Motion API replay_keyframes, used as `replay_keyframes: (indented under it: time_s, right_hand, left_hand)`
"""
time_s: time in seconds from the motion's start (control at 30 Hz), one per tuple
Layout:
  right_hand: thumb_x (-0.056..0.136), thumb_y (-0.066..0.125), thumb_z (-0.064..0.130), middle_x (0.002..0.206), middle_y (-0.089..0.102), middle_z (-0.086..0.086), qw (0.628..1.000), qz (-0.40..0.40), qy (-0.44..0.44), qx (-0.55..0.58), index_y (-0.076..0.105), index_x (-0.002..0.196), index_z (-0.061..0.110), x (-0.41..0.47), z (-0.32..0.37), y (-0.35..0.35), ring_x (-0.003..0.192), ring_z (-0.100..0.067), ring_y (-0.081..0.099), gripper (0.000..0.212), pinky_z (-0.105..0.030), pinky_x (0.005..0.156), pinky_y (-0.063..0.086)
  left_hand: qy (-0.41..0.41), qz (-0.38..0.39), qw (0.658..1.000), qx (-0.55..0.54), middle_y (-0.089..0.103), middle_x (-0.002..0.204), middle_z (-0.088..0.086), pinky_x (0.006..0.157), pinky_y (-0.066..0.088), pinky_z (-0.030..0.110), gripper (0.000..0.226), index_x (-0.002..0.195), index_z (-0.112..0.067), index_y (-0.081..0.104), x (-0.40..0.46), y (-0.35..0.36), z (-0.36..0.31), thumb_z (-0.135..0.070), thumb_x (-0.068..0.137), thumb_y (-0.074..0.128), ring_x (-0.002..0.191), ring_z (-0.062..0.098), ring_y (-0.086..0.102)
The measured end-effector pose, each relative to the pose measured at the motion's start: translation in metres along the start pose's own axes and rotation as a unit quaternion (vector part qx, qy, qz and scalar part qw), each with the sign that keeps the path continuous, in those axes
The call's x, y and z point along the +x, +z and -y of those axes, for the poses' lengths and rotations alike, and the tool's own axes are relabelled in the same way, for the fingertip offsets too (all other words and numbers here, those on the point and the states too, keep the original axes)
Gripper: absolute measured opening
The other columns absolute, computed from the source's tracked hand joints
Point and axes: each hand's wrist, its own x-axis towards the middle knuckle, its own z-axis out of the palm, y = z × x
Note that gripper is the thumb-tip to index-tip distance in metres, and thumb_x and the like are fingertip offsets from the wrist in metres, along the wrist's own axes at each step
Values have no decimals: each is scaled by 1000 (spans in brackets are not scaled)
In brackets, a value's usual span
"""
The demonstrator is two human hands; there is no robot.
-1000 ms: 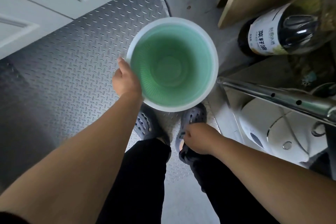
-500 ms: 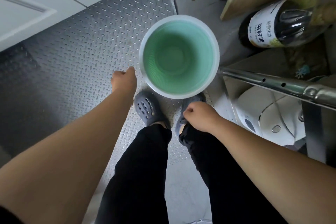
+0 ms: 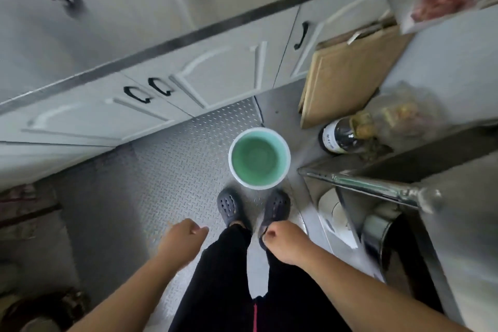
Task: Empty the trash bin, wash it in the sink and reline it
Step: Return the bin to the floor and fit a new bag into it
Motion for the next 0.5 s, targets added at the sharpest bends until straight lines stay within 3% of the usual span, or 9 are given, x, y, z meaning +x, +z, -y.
replay_keyframes:
  time_s: [0.17, 0.27, 0.37, 0.5]
  right_hand:
    - [86, 49, 35, 74, 61, -3, 1000, -25, 6, -17, 50, 67, 19, -109, -2, -6, 79, -26, 63, 24, -34, 62, 42]
    - [87, 50, 35, 87, 67, -5, 998, -54, 26, -23, 57, 75, 19, -154, -8, -5, 85, -23, 63, 21, -35, 73, 48]
    - [87, 50, 31, 81, 65, -2, 995, -88, 53, -3, 58, 75, 19, -182, -17, 8, 81, -21, 62, 19, -34, 69, 46]
    - [87, 49, 32, 84, 65, 3, 985, -138, 95, 43, 61, 80, 18, -214, -21, 46, 83, -16, 62, 20, -31, 69, 47]
  left_hand:
    - [66, -12, 997, 27, 63, 95, -6, 67, 44, 24, 20, 92, -21, 60, -107, -32, -14, -41, 93, 57, 82, 9, 58]
    - [74, 12, 997, 13, 68, 96, 3, 76, 56, 34, 25, 98, -13, 62, -144, -52, -14, -38, 95, 56, 81, 19, 64]
    - [95, 40, 993, 54, 68, 103, 7, 90, 57, 42, 28, 106, -11, 61, -158, -65, 3, -37, 97, 54, 94, 26, 67]
    - [117, 63, 977, 166, 62, 102, 3, 84, 56, 36, 21, 101, -18, 58, -149, -91, 39, -37, 98, 52, 93, 20, 63]
